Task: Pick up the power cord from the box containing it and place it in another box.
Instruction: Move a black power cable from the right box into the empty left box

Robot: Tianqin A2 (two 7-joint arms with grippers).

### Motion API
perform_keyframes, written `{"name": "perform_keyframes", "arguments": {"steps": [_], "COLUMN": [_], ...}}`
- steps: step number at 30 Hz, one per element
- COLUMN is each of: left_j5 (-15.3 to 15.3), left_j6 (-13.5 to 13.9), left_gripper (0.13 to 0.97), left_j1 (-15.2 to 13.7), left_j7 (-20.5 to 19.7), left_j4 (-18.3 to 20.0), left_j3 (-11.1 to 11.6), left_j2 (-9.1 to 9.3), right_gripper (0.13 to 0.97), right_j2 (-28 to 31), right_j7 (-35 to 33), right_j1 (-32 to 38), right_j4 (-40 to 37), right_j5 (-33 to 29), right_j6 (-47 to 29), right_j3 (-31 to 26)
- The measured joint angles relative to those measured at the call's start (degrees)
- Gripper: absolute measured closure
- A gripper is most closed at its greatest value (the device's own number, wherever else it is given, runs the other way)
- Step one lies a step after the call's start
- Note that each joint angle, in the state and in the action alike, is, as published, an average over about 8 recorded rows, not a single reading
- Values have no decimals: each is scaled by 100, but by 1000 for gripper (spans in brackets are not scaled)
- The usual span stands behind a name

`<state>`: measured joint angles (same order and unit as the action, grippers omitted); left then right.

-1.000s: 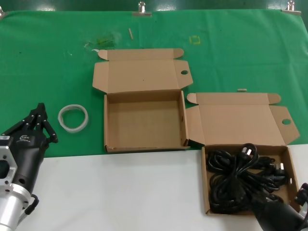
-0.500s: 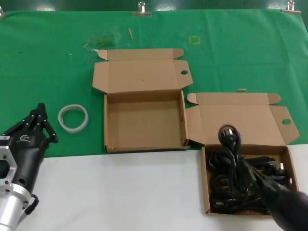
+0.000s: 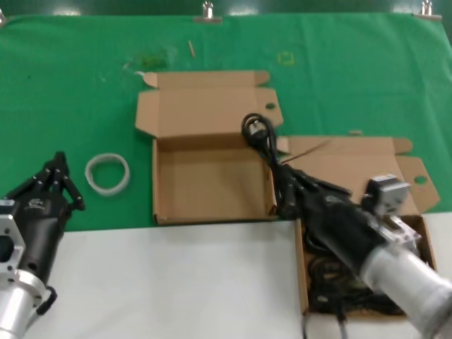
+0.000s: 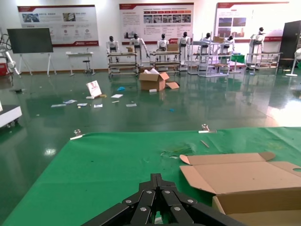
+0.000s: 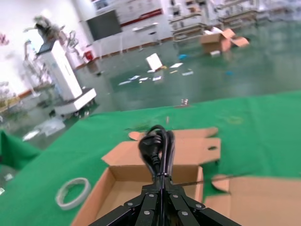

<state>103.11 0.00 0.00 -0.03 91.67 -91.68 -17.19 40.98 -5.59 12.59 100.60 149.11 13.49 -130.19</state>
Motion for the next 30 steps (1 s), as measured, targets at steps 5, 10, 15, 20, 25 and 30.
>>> {"name": "perform_keyframes", "arguments": {"steps": [5, 10, 15, 20, 25, 30], "left_j5": [0, 0, 0, 0, 1, 1], "left_j6": [0, 0, 0, 0, 0, 0], "left_gripper": [957, 957, 957, 957, 957, 957], "left_j1": [0, 0, 0, 0, 0, 0], "left_j7": [0, 0, 1, 1, 1, 1], "left_j4": [0, 0, 0, 0, 0, 0], "left_j3": [0, 0, 0, 0, 0, 0], "left_j2": [0, 0, 0, 0, 0, 0], "right_gripper": [949, 949, 949, 942, 909, 867], "right_j2": [-719, -1244, -1623, -1741, -1594, -1206], "right_j7": [-1134, -1598, -1547, -1409, -1261, -1101], "right_j1": [1326, 2419, 3003, 3213, 3252, 3167], "right_j4": [-1318, -2585, -3523, -3863, -3675, -2995], "right_j5": [447, 541, 169, -213, -365, -372], "right_j6": [-173, -340, -620, -720, -665, -502], "right_j3": [-953, -1979, -2493, -2636, -2705, -2638]}}
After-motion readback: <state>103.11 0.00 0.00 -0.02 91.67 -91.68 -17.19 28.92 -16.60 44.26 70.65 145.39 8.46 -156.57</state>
